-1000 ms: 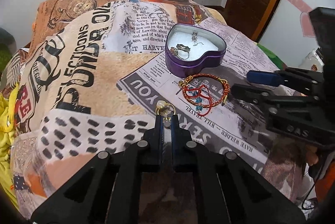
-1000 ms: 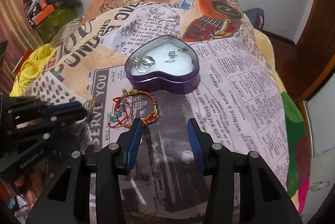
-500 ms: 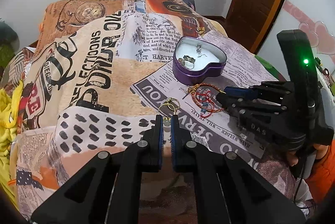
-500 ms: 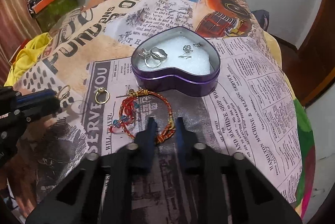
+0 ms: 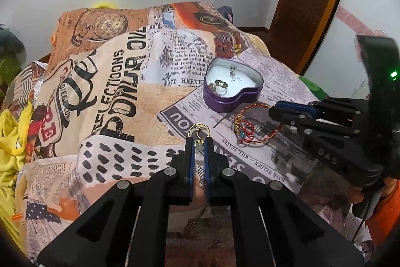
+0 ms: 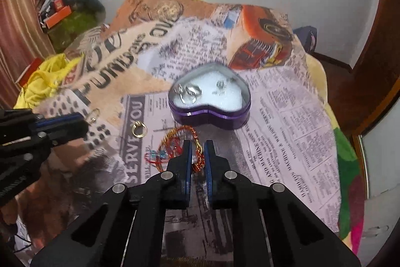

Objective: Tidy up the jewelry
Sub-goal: 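Lift the gold ring with the left gripper while the right gripper grasps the gold-red bracelet, then carry the bracelet in the right gripper and the ring in the left gripper into the tin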

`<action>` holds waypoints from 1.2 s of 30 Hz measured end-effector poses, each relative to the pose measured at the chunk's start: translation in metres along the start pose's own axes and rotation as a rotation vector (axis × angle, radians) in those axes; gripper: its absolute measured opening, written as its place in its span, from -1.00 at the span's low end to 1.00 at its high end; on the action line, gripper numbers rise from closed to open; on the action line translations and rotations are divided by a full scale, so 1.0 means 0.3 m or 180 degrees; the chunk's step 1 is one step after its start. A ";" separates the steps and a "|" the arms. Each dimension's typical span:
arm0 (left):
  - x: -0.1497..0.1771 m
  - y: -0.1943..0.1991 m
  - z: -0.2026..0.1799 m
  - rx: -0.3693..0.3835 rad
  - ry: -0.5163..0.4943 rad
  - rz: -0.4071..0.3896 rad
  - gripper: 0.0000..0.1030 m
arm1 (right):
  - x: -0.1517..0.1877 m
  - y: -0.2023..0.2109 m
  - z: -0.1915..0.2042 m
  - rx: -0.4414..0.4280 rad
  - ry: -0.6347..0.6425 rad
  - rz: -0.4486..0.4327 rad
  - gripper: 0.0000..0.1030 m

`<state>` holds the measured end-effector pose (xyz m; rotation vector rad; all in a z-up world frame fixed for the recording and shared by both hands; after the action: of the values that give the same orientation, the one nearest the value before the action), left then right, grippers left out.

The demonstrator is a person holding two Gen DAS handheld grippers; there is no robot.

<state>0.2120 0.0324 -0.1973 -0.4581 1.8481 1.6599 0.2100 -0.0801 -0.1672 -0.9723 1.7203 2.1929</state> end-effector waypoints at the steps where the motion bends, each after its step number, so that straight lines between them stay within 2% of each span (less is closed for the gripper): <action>1: -0.003 0.005 -0.002 -0.0005 -0.0002 -0.0010 -0.90 | -0.005 0.012 0.001 -0.0011 0.0000 -0.0029 -0.83; 15: -0.076 0.034 -0.038 -0.0005 -0.0076 -0.0156 -0.90 | -0.076 0.139 -0.031 -0.0014 -0.0097 -0.0421 -0.83; 28: -0.186 -0.026 -0.063 0.0022 -0.0146 -0.0255 -0.90 | -0.154 0.119 -0.115 -0.0029 -0.0299 -0.0569 -0.83; 36: -0.250 -0.104 -0.048 0.0018 -0.0160 -0.0248 -0.90 | -0.201 0.061 -0.148 -0.0027 -0.0337 -0.0581 -0.83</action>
<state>0.2851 0.0030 -0.1727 -0.4757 1.7759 1.5999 0.2633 -0.1119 -0.1217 -0.9558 1.5140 2.0974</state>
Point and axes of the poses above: each gripper's, at about its wrist camera, not at the fingertips, and y roughly against the way its jaws point, z to its left, x to its underside, the point moved 2 cm from there along -y, roughly the way its jaws point, and after that the axes turned 7 degrees about -y, right-handed, at the moved point
